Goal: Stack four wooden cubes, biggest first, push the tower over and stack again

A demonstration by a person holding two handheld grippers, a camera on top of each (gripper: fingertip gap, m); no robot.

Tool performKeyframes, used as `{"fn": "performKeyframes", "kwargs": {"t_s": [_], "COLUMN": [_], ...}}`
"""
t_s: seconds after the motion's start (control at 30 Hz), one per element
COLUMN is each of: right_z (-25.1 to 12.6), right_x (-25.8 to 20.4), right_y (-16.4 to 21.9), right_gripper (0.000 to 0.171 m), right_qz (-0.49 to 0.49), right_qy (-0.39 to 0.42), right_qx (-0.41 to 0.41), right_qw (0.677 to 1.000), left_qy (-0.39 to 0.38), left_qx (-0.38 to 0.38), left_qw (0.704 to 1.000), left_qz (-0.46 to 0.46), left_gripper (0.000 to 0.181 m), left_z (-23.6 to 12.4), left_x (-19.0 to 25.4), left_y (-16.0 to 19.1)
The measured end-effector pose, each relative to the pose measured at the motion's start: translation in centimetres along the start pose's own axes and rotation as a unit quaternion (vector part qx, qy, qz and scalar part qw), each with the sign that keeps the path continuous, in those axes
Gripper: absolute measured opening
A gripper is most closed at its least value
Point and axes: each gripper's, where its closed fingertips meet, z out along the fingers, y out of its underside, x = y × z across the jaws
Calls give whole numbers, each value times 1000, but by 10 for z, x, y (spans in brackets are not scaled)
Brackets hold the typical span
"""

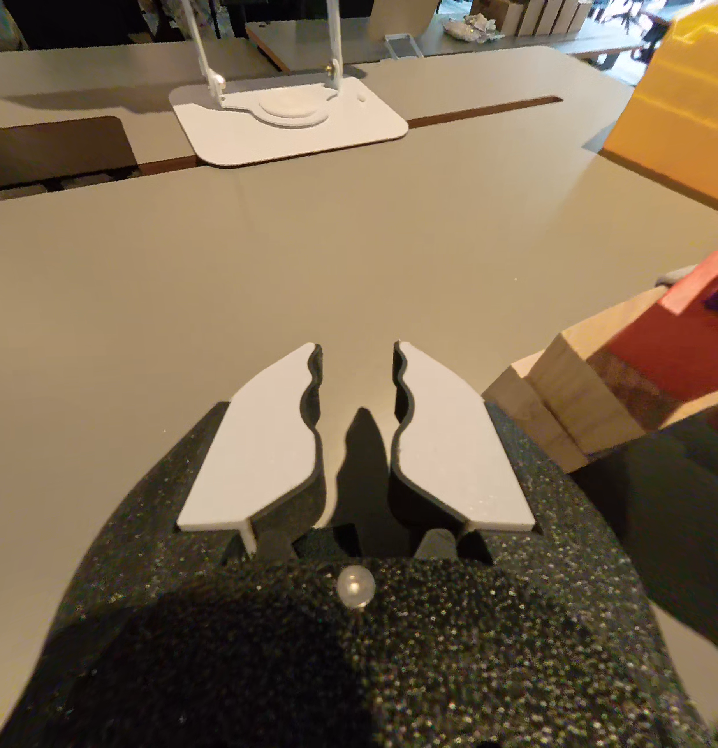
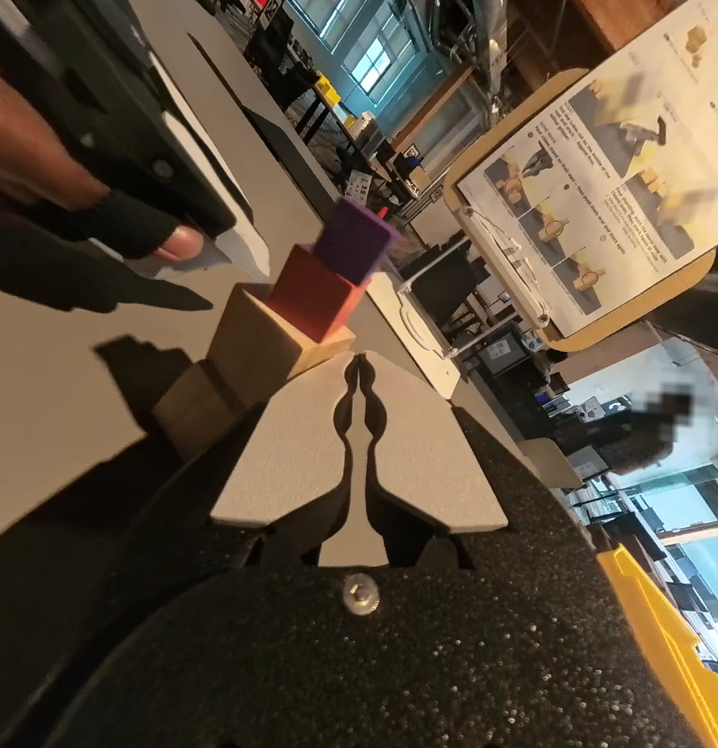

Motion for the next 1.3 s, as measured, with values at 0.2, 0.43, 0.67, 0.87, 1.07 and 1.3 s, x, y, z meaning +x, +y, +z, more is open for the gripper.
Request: {"fn": "performKeyframes", "kwargs": {"t_s": [0.2, 0.43, 0.67, 0.87, 1.07, 1.3], "right_z": [-1, -9, -12, -7, 1, 6], "right_x": [-5, -19, -13, 7, 12, 12], "right_y": [-2, -25, -13, 8, 24, 31], "right_gripper": [0, 0, 0, 0, 0, 0], "right_qz": [0, -47, -22, 65, 90, 99], "right_qy": [-12, -27, -36, -38, -44, -50], "right_qx": [11, 73, 82, 61, 35, 24], "right_qw": [1000, 996, 996, 995, 994, 994], "left_qy": [-17, -51, 5, 33, 100, 116], "left_qx": [23, 13, 7, 42, -14, -13], "left_qw": [996, 993, 998, 999, 986, 972], "left_qz": [-87, -108, -69, -11, 135, 205], "left_gripper": [33, 32, 33, 34, 48, 53], "left_z": [-13, -26, -28, -32, -28, -39], "left_x": [-42, -87, -81, -73, -34, 0], "left_y": [-3, 5, 5, -7, 12, 4]}}
